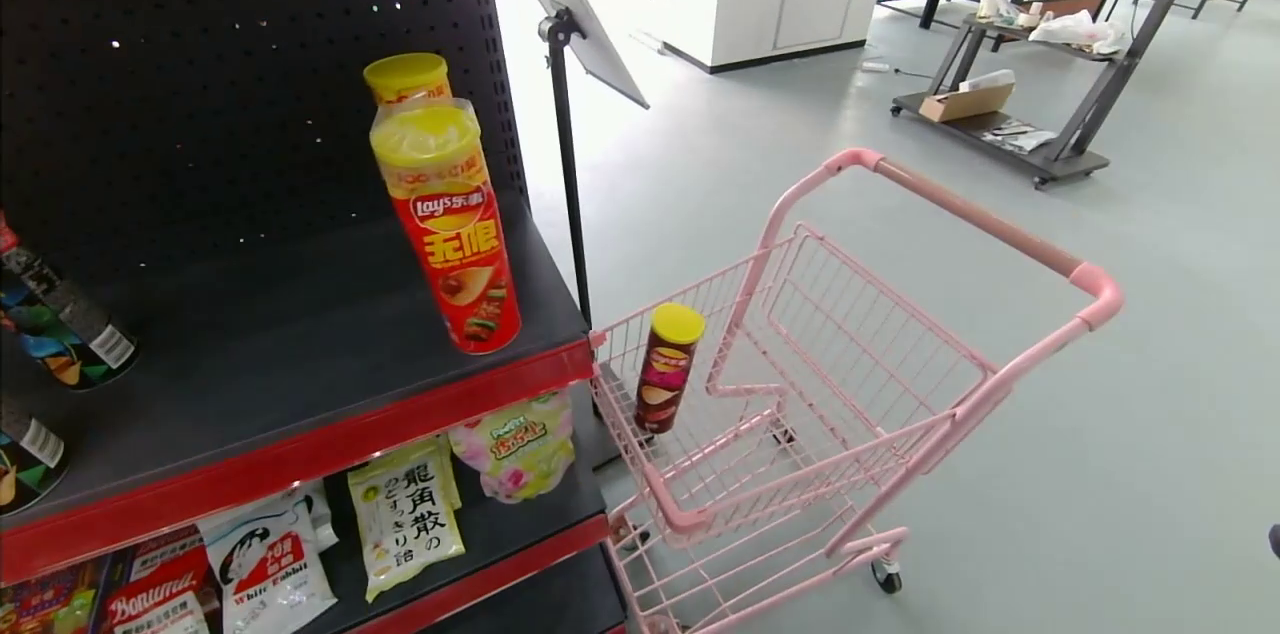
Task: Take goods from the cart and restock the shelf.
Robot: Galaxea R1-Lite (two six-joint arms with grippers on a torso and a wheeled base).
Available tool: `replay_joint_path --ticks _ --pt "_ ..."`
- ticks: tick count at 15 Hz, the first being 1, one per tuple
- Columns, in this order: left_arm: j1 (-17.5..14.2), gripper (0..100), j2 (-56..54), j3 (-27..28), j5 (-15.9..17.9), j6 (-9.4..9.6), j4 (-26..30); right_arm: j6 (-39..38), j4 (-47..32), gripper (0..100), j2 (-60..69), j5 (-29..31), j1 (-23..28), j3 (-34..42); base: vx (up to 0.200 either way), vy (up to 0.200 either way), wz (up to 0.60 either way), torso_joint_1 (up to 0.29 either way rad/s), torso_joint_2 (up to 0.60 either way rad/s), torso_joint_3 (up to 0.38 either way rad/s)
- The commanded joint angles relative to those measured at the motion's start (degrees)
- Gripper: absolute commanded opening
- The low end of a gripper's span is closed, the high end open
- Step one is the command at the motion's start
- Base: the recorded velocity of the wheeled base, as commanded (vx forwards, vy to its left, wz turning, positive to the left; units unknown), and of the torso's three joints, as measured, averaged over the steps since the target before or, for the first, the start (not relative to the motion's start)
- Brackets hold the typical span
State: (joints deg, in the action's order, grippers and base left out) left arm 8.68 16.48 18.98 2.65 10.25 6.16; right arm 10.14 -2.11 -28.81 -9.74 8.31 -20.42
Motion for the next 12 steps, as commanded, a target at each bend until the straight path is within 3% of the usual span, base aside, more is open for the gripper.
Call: replay_joint_path --ticks 1,4,12 --pt "0.02 100 -0.84 0.00 -0.01 0.03 0.00 -0.04 0.00 100 -0.20 -0.02 0.04 0.03 0.000 0.000 0.00 0.000 0.00 0.000" --pt "0.02 100 -2.16 0.00 -0.01 1.53 0.08 0.05 0.09 100 -0.11 -0.02 0.04 0.47 0.000 0.000 0.00 -0.075 0.19 0.114" --pt "-0.07 100 -5.85 -1.23 -0.10 1.61 0.26 0.05 0.00 100 1.38 -0.02 0.04 2.23 0.000 0.000 0.00 -0.138 0.39 0.238"
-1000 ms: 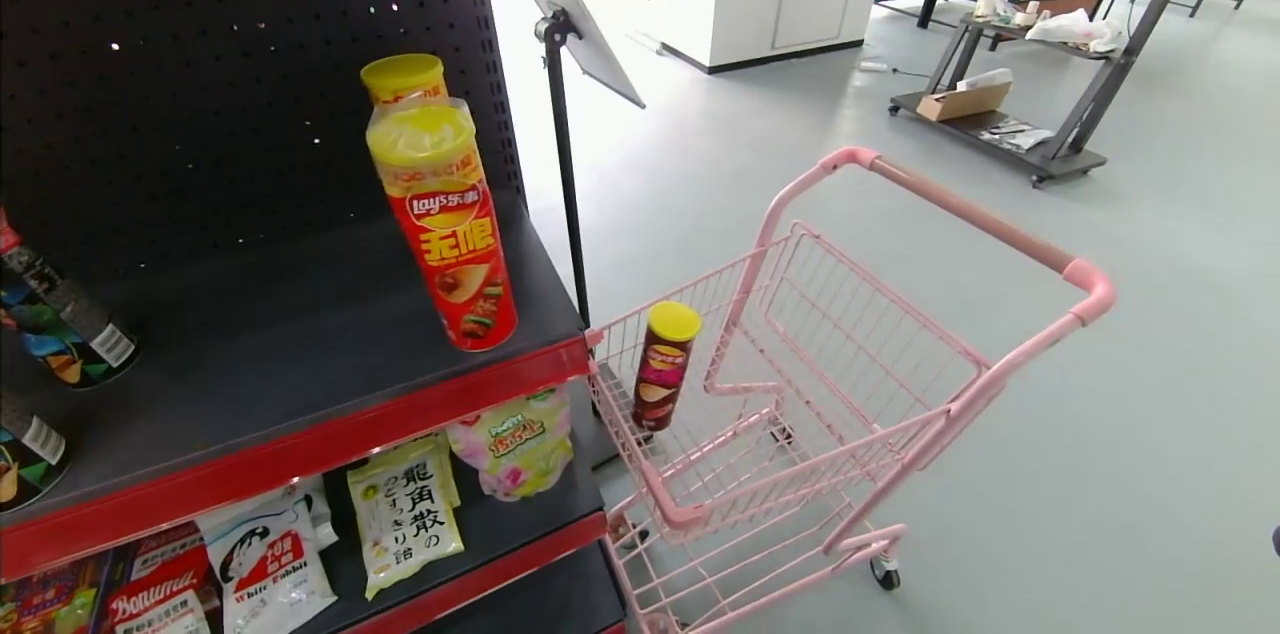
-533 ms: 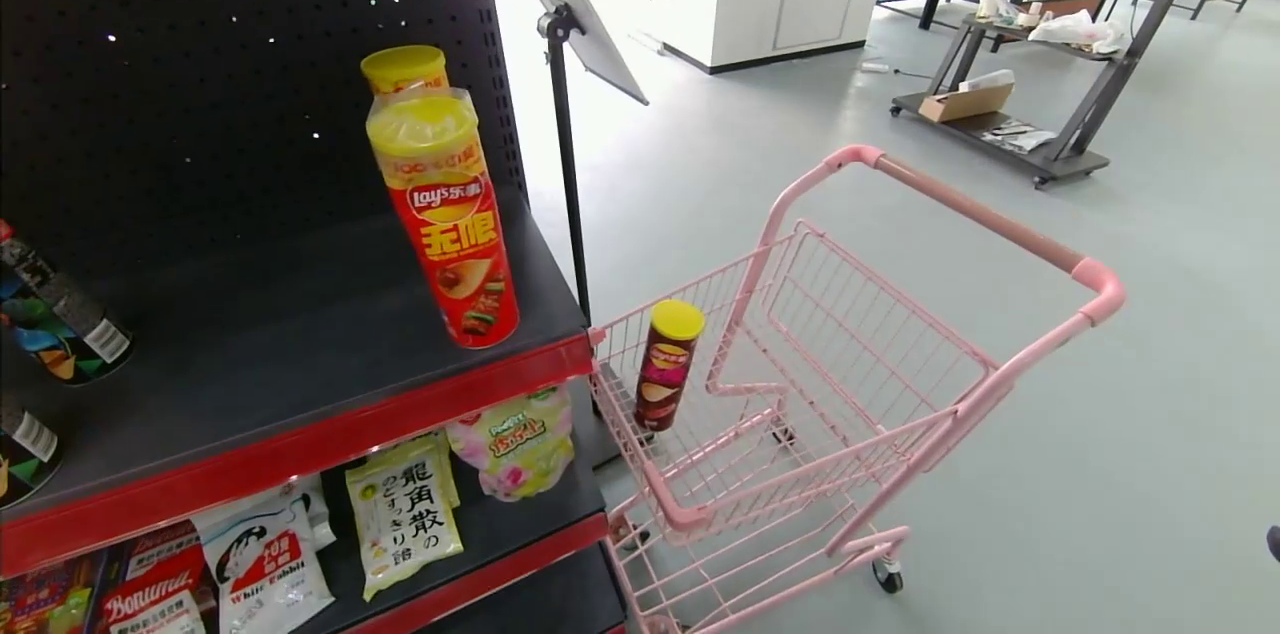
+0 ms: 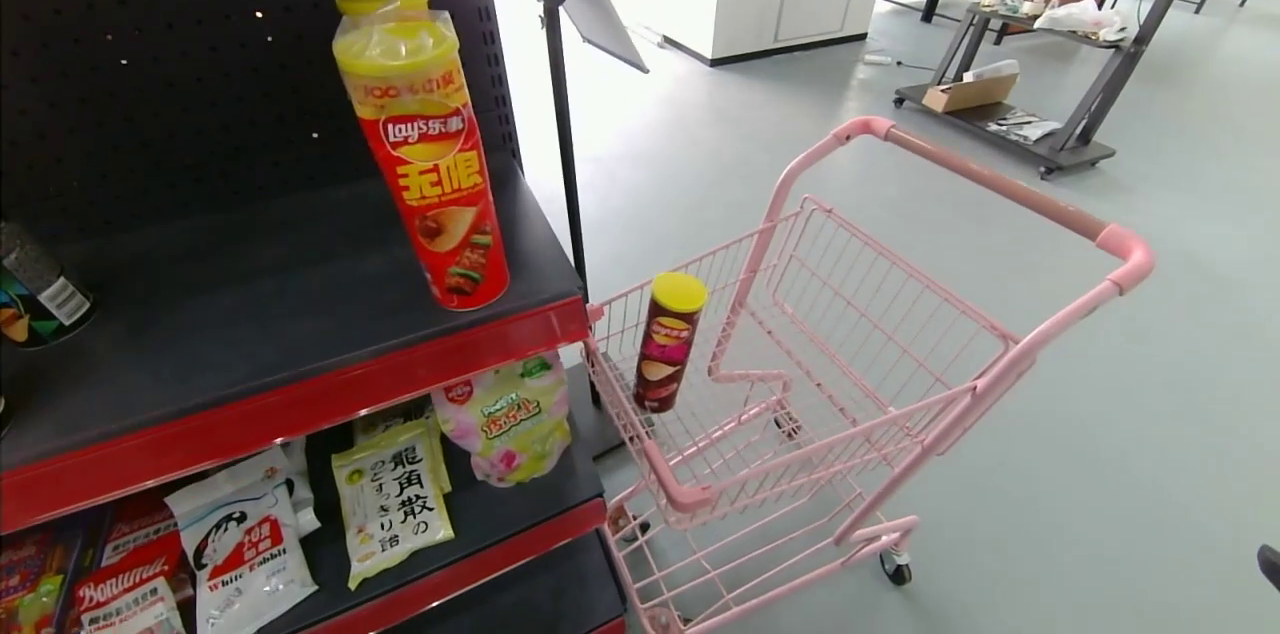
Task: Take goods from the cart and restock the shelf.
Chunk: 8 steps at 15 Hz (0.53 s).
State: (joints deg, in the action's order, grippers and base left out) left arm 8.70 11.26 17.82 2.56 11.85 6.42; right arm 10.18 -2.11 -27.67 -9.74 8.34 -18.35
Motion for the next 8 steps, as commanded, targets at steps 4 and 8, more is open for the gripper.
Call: replay_joint_path --ticks 4,8 --pt "-0.09 100 -1.07 -0.07 -0.10 0.02 -0.01 0.02 0.00 100 -0.10 -0.02 0.01 0.59 0.000 0.000 0.00 -0.176 0.55 0.351" --pt "-0.09 100 -0.98 -0.07 -0.19 0.02 -0.01 0.10 -0.18 100 -1.07 -0.02 0.01 1.82 0.000 0.000 0.00 -0.156 0.53 0.375"
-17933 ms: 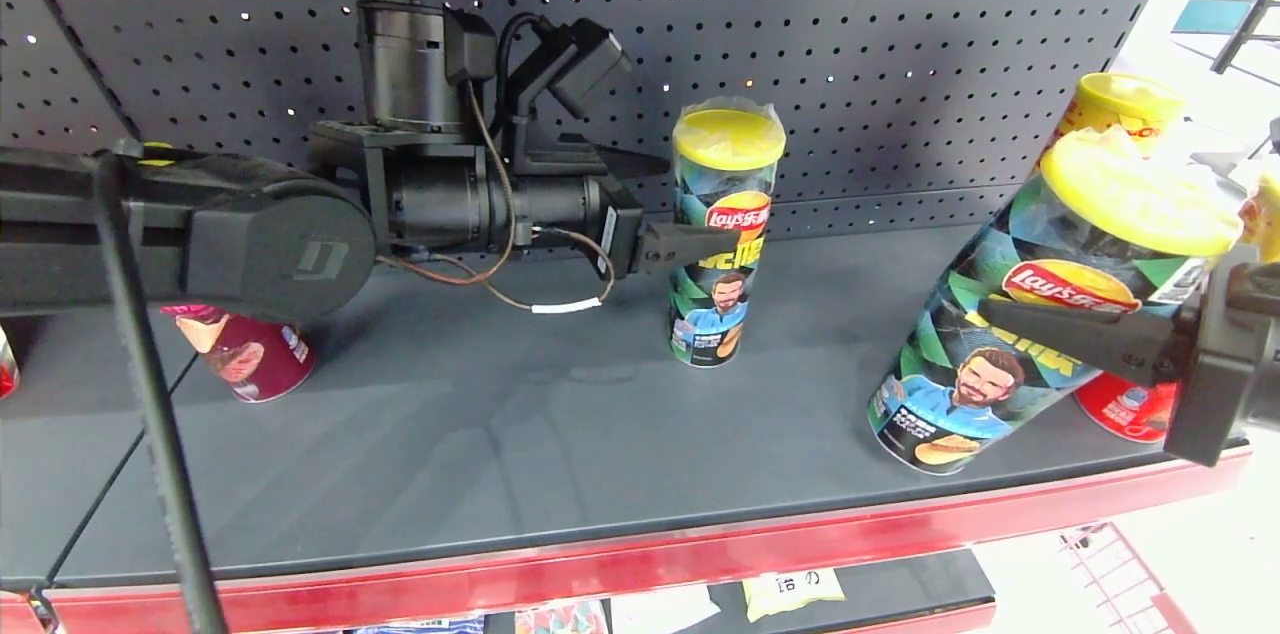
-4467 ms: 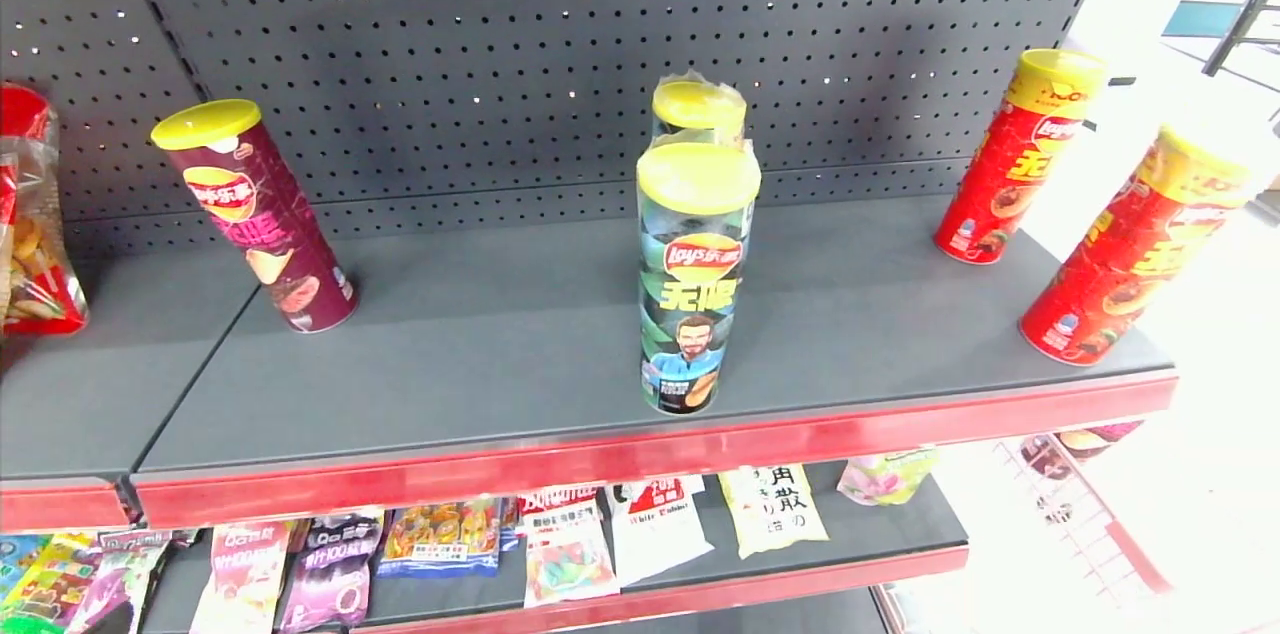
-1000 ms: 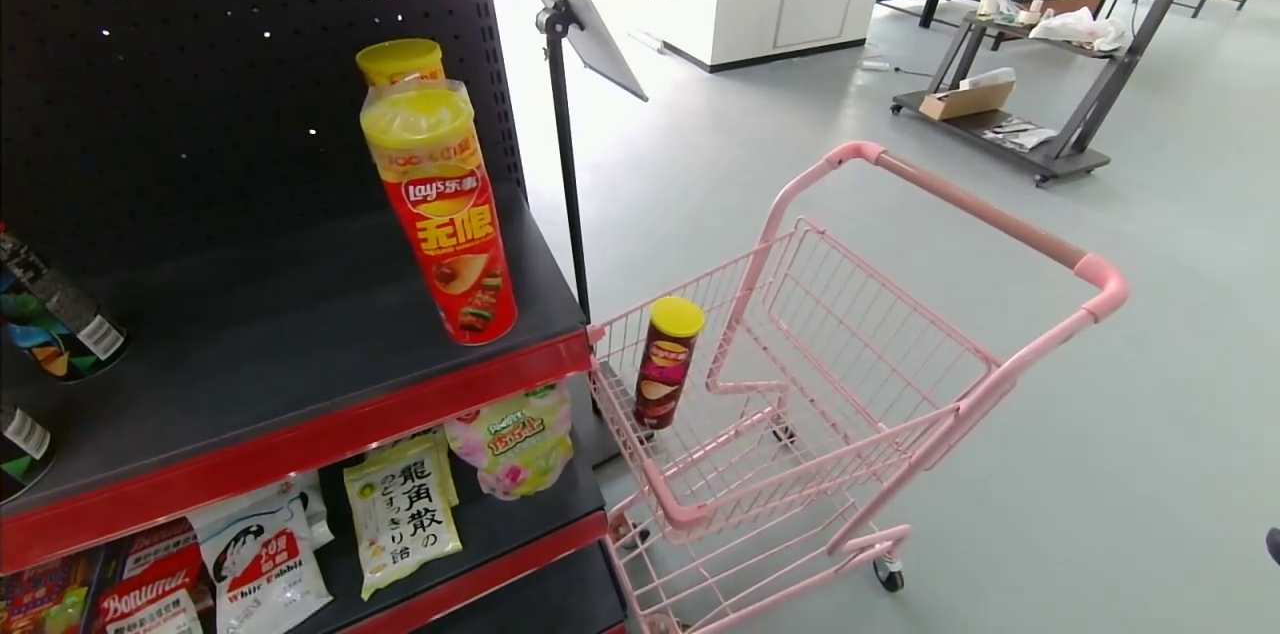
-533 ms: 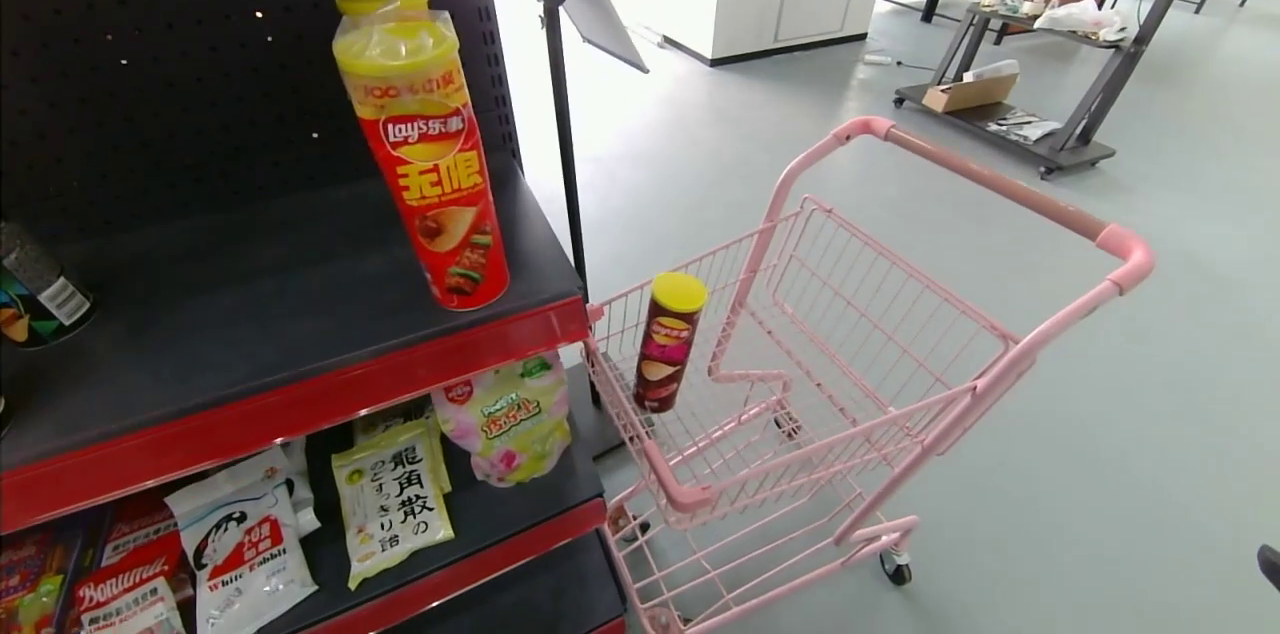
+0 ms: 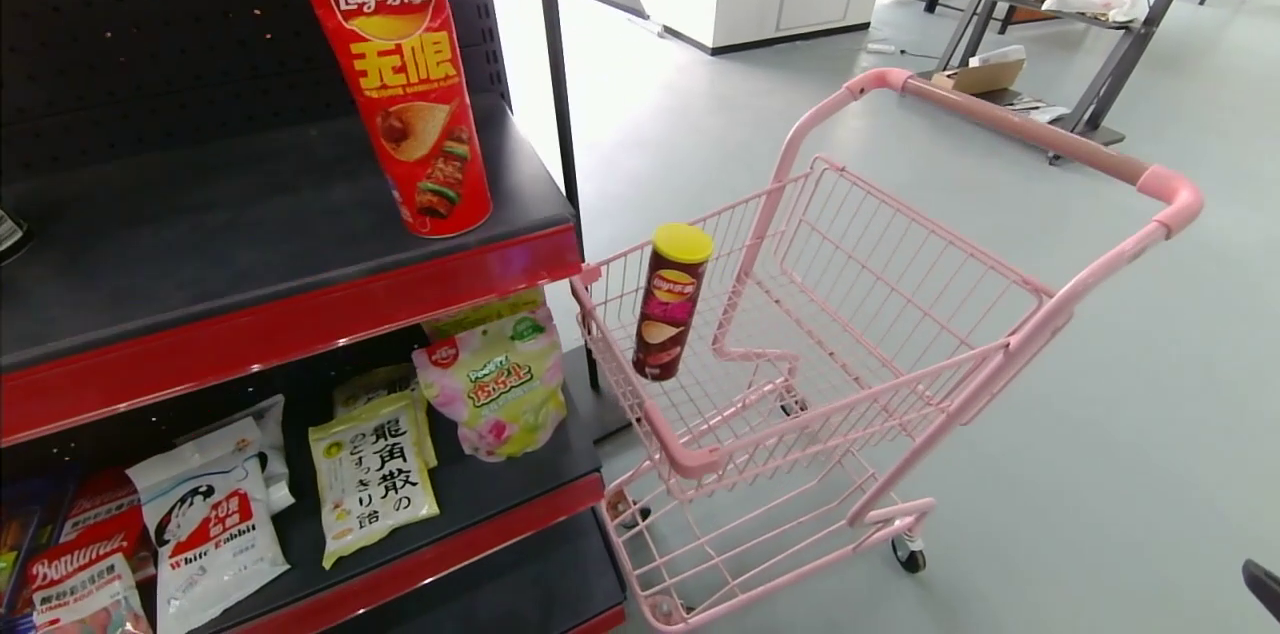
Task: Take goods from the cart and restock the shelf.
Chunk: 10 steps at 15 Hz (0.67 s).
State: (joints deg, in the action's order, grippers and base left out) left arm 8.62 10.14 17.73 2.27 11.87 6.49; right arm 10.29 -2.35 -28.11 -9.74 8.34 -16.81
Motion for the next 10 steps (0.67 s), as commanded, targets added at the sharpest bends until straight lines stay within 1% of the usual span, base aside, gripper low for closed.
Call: replay_joint_path --ticks 1,3,5,7,8,9,10 --pt "-0.09 100 0.23 0.03 -0.16 -0.01 -0.07 0.17 0.24 100 -2.56 -0.10 -0.08 -0.42 0.000 0.000 0.00 -0.071 0.29 0.212" --pt "-0.18 100 0.40 0.12 -0.16 -0.01 -0.16 -0.09 1.21 100 -9.42 -0.46 -0.52 -4.81 0.000 0.000 0.00 -0.039 0.13 0.105" --pt "-0.18 100 0.40 0.03 -0.95 -0.10 -0.16 -0.45 2.70 100 -19.88 -0.63 -3.06 -12.11 0.000 0.000 0.00 0.000 0.00 0.000" --pt "-0.18 100 0.93 0.82 -3.15 -0.27 -0.16 -3.52 8.24 100 -32.71 -0.72 -8.78 -19.31 0.000 0.000 0.00 0.000 0.00 0.000" --pt "-0.18 100 0.93 1.08 -3.59 -0.36 -0.16 -5.02 11.23 100 -36.22 -0.81 -10.18 -20.63 0.000 0.000 0.00 0.000 0.00 0.000" --pt "-0.18 100 0.49 1.26 -3.85 -0.80 -0.16 -5.98 15.54 100 -42.38 -2.65 -15.72 -23.79 0.000 0.000 0.00 0.000 0.00 0.000" --pt "-0.18 100 0.32 1.35 -3.85 -1.68 -0.16 -5.89 16.77 100 -47.83 -6.17 -19.68 -26.52 0.000 0.000 0.00 0.000 0.00 0.000"
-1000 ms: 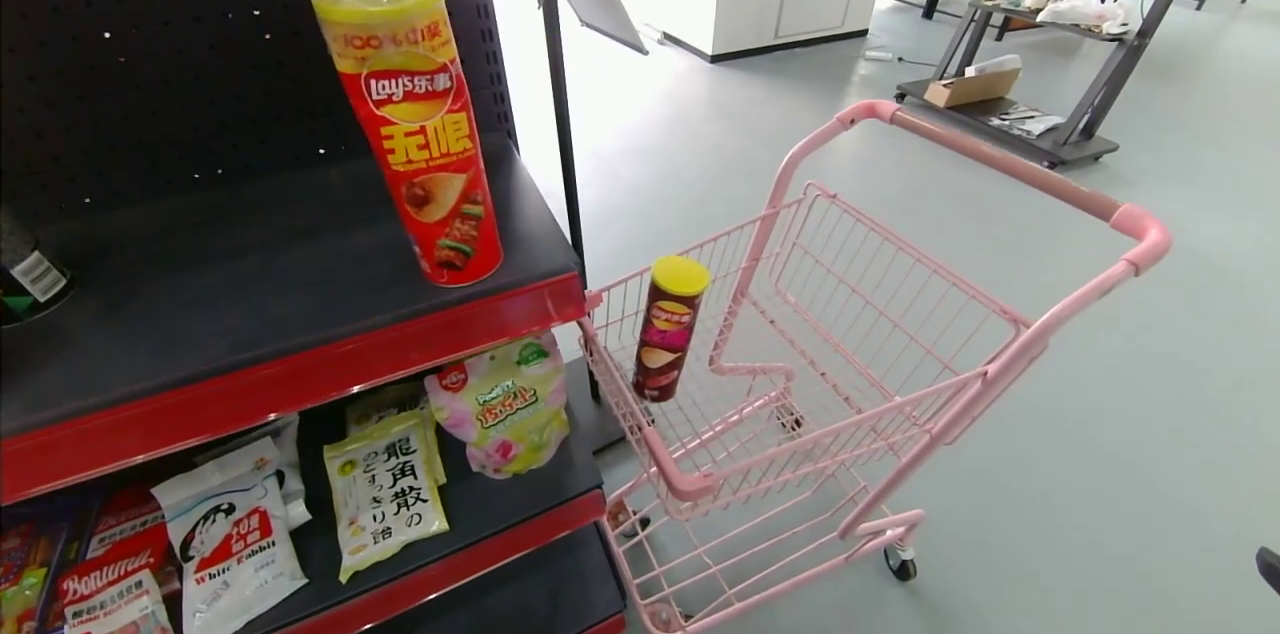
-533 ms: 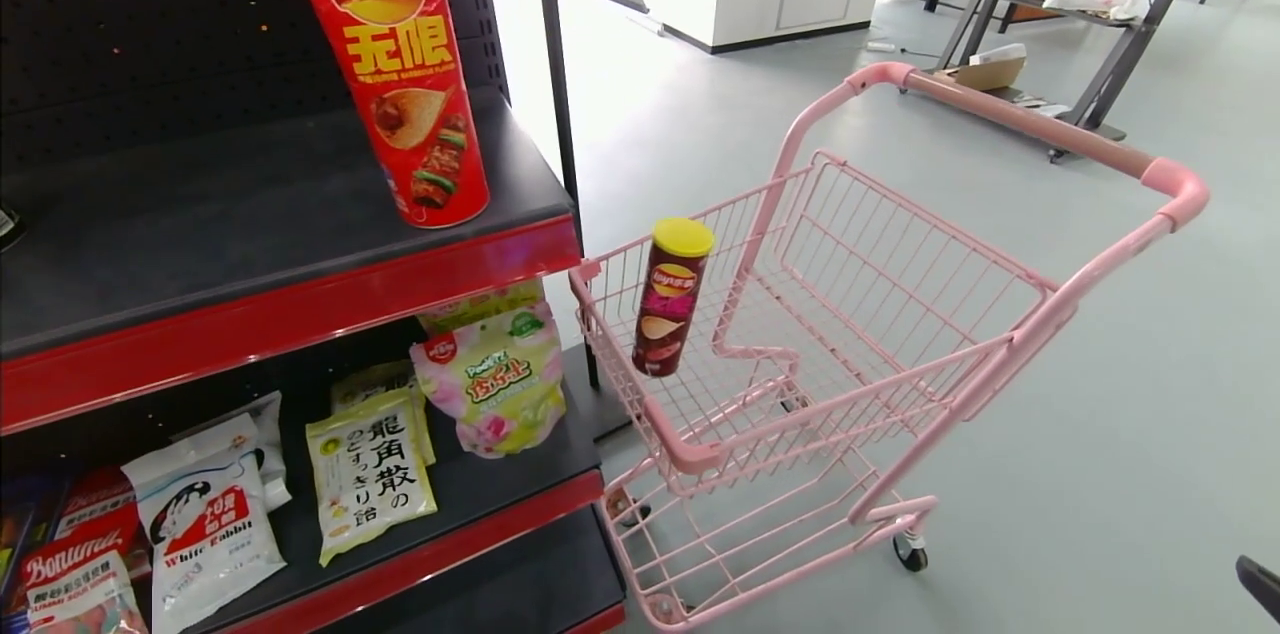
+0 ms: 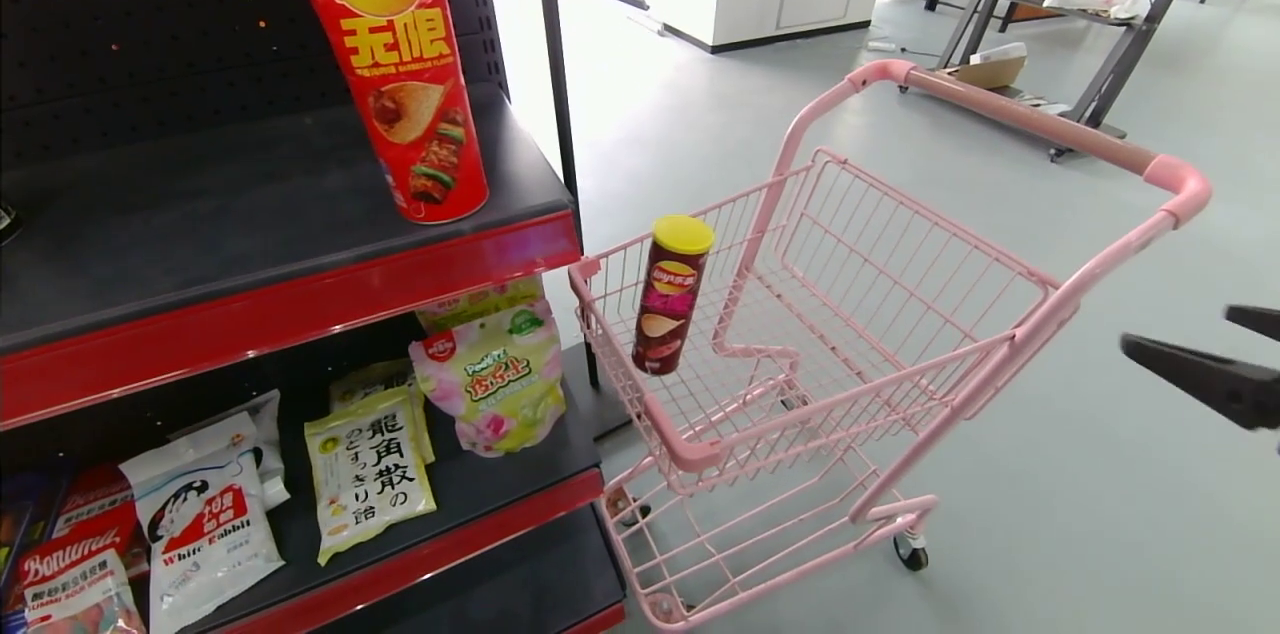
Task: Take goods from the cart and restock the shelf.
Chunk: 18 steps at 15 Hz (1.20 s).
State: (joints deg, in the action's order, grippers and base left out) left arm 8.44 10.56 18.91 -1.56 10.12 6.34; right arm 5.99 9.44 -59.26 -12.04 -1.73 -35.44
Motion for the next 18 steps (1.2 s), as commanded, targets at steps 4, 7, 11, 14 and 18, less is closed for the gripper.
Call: replay_joint_path --ticks 4,7,11,14,18 --pt "0.00 100 0.61 0.16 -0.46 -0.89 -0.01 -1.50 18.60 100 -35.66 -11.95 -13.83 -12.73 0.000 0.000 0.00 0.000 0.00 0.000" --pt "0.00 100 1.92 0.25 -0.81 -0.89 -0.01 -1.33 27.21 100 -46.12 -16.87 -14.09 -15.98 0.000 0.000 0.00 0.000 0.00 0.000" --pt "-0.09 100 2.89 0.25 -1.34 -0.80 -0.01 -1.33 27.21 100 -53.86 -19.68 -14.88 -23.80 0.000 0.000 0.00 0.000 0.00 0.000" --pt "-0.09 100 3.59 0.52 -1.34 -0.54 0.08 -1.15 27.21 100 -59.75 -19.68 -15.67 -28.99 0.000 0.000 0.00 0.000 0.00 0.000" --pt "-0.17 100 4.21 0.52 -1.87 -0.54 0.08 -0.89 27.30 100 -66.43 -19.60 -16.37 -36.46 0.000 0.000 0.00 0.000 0.00 0.000"
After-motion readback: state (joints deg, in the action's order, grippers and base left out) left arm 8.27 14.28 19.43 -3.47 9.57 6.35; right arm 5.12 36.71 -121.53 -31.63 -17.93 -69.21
